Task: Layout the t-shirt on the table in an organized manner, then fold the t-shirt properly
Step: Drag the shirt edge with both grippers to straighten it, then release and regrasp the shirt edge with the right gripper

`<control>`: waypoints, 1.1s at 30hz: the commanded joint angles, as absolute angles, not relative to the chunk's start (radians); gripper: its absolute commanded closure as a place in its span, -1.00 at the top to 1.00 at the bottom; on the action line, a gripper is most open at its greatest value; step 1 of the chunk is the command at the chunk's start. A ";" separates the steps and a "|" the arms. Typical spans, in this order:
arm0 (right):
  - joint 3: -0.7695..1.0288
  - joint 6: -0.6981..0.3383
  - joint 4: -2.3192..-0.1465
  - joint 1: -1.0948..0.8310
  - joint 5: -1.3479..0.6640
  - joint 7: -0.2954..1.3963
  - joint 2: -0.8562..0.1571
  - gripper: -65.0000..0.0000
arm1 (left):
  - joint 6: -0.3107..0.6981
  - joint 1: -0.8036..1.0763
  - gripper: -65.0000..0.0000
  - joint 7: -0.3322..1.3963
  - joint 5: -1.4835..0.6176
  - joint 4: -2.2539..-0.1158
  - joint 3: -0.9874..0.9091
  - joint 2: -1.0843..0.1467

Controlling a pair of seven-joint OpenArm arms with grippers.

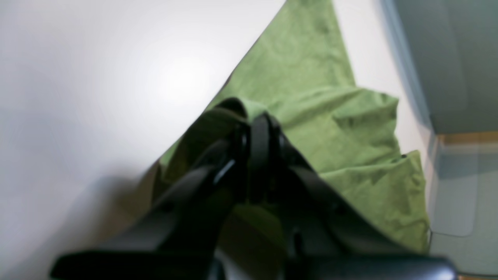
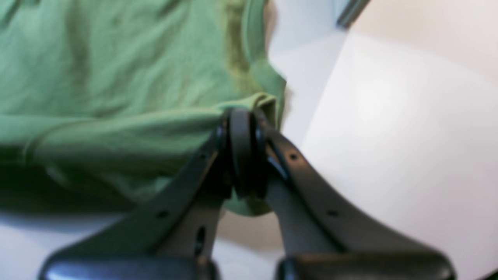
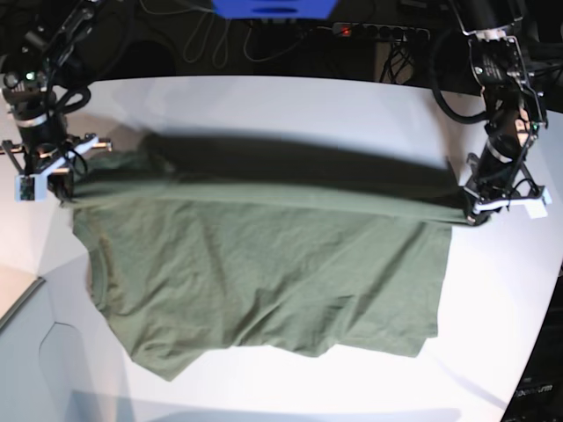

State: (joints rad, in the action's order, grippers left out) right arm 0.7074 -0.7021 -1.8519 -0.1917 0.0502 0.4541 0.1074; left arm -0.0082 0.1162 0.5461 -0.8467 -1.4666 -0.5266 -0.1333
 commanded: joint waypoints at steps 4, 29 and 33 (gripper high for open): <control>0.708 -0.698 -1.785 -0.120 0.041 0.435 0.076 -1.00 | -0.001 0.058 -0.99 0.532 -0.855 -1.429 -0.529 -0.145; 0.708 -0.698 -1.379 0.200 0.137 0.427 -0.031 -1.00 | -0.001 -0.249 -0.99 0.526 -0.855 -1.086 -0.440 -0.156; 0.708 -0.698 -1.340 0.222 0.139 0.427 -0.041 -1.00 | -0.002 -0.278 -0.99 0.524 -0.855 -1.033 -0.440 -0.156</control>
State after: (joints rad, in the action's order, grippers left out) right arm 0.7086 -0.7025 -1.3235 0.1974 0.1547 0.4530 -0.0273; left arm -0.0120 -0.2474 0.5385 -0.8429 -1.0161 -0.4374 -0.1471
